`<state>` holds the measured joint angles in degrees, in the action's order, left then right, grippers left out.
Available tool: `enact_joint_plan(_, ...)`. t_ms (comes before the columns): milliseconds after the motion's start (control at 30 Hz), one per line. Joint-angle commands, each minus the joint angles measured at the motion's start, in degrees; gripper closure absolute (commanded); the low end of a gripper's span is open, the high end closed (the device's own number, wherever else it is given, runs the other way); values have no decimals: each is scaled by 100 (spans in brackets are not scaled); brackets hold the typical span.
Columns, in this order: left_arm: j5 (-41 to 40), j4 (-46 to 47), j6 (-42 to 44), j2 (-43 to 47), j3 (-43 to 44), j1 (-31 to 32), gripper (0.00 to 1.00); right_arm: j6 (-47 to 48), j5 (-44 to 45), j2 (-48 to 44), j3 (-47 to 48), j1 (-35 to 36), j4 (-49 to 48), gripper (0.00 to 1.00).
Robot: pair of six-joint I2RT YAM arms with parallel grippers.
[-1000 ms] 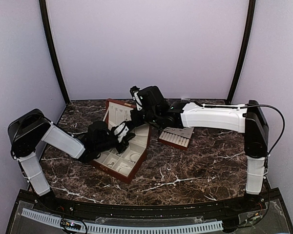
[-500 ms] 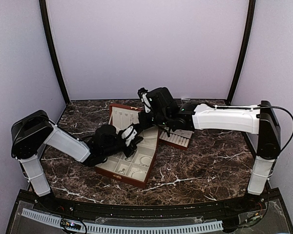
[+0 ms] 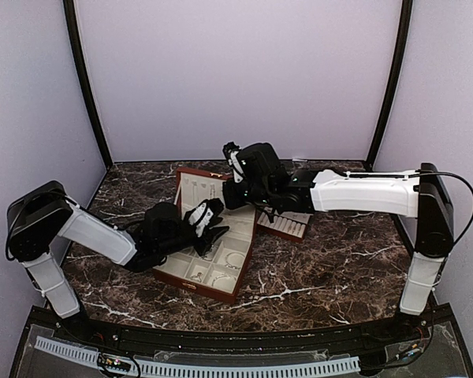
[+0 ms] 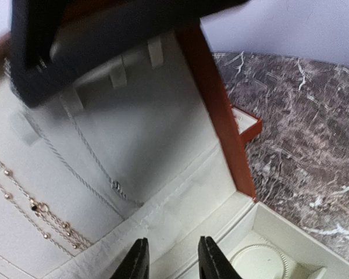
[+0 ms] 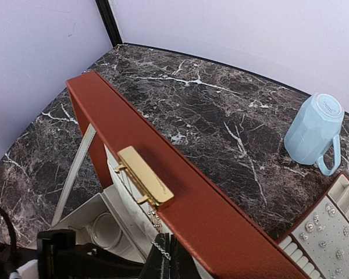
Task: Organize the mixed jewelry
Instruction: Move the jewelry box to the center of the board.
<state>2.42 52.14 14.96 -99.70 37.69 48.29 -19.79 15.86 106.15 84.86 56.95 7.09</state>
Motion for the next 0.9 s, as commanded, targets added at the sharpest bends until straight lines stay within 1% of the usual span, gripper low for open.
enact_joint_plan(0, 283, 469, -46, 813, -330, 167, 66, -34, 306, -72, -75, -134, -169, 100)
enact_joint_plan(100, 196, 309, -100, 1280, -489, 163, 62, -34, 321, -89, -84, -131, -164, 100)
enact_joint_plan(167, 31, 29, -181, 1611, -550, 161, 59, -35, 338, -105, -88, -131, -164, 100)
enact_joint_plan(300, -757, -929, -477, 2264, -494, 156, 53, -36, 373, -174, -109, -130, -157, 100)
enact_joint_plan(400, -1312, -1636, -613, 2710, -405, 112, 44, -41, 378, -221, -111, -123, -148, 100)
enact_joint_plan(467, -1463, -2093, -776, 2907, -271, -25, 39, -50, 366, -245, -97, -114, -134, 100)
enact_joint_plan(567, -1408, -2781, -1147, 3086, 16, -358, 35, -71, 353, -278, -76, -105, -112, 100)
enact_joint_plan(633, -1382, -2957, -1320, 3214, 101, -620, 33, -77, 350, -291, -58, -92, -103, 100)
enact_joint_plan(767, -1324, -2934, -1440, 3374, 112, -1120, 27, -135, 370, -319, -32, -79, -111, 100)
enact_joint_plan(867, -1111, -3012, -1467, 3221, 208, -1388, 25, -173, 359, -347, -18, -62, -127, 100)
